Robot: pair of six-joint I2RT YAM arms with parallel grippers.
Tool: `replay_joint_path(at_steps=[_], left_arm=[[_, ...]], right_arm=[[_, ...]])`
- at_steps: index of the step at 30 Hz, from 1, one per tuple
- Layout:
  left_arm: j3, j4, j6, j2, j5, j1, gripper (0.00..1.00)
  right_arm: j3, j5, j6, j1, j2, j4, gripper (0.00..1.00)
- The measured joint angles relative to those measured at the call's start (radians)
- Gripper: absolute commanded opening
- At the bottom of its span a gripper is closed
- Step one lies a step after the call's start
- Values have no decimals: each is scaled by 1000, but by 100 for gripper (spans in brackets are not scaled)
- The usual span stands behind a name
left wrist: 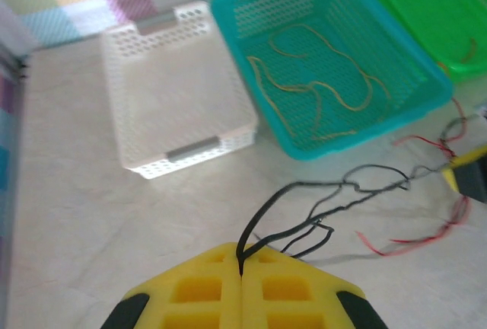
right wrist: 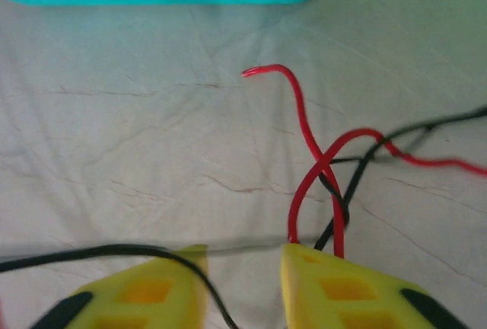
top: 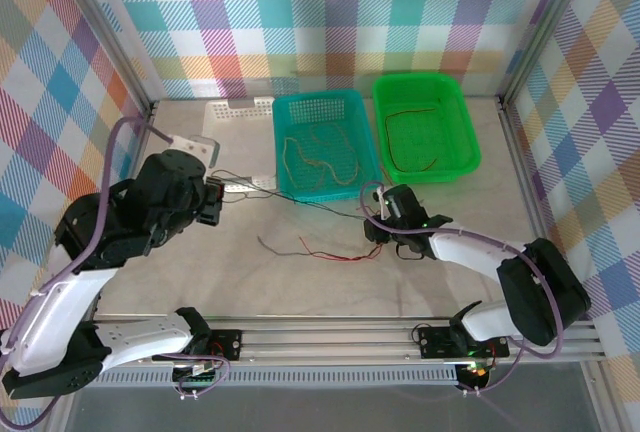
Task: Untangle the cables
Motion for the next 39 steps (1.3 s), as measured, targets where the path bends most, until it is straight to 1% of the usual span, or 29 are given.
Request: replay_joint_path(at_steps=[3, 5, 8, 13, 17, 19, 21, 26, 30, 33, 35, 39], left_arm=[[8, -10, 1, -34, -41, 0, 0], [5, -10, 3, -51, -33, 4, 0], [-36, 0, 7, -80, 37, 5, 4], [-160, 56, 5, -45, 190, 6, 8], [-212, 97, 2, 11, 237, 5, 9], [-214, 101, 1, 23, 224, 5, 6], [-208, 100, -2, 21, 193, 6, 5], [-164, 94, -6, -2, 107, 6, 4], [-142, 89, -9, -19, 61, 6, 3], [-136, 77, -10, -28, 32, 6, 1], [-135, 66, -13, -38, 18, 6, 0], [-127, 56, -21, -73, -10, 6, 0]], right_arm=[[-3, 3, 14, -15, -6, -9, 57], [-25, -15, 16, -29, -34, -6, 61], [-58, -74, 13, -39, -99, -1, 66], [-76, -172, 11, -39, -249, 14, 69], [-76, -219, 10, -39, -370, 23, 70], [-73, -214, 7, -39, -405, 13, 70], [-56, -182, 7, -39, -406, -29, 70], [-6, -75, 15, -39, -312, -158, 71], [-10, -34, 32, -39, -241, -206, 71], [-11, -17, 40, -39, -188, -216, 68], [-11, -10, 41, -39, -152, -216, 60], [-2, 0, 44, -38, -79, -221, 38]])
